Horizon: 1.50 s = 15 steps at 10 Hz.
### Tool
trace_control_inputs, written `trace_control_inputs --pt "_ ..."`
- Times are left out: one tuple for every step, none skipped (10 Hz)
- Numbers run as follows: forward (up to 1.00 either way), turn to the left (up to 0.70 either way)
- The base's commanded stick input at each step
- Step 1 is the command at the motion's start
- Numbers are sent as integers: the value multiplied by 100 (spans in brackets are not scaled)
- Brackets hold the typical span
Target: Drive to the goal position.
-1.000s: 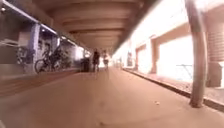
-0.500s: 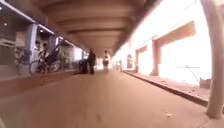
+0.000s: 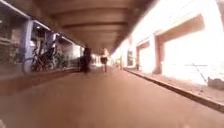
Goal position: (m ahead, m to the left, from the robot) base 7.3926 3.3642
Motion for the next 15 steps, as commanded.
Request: trace_control_inputs --pt "70 0" --pt "70 0" --pt "70 0" --pt "70 0" --pt "70 0" --pt "70 0" --pt "70 -3" --pt "70 -5" --pt "70 -11" --pt "70 -20" --pt "70 0" --pt "70 0" --pt "70 0" --pt "70 0" --pt "70 0"
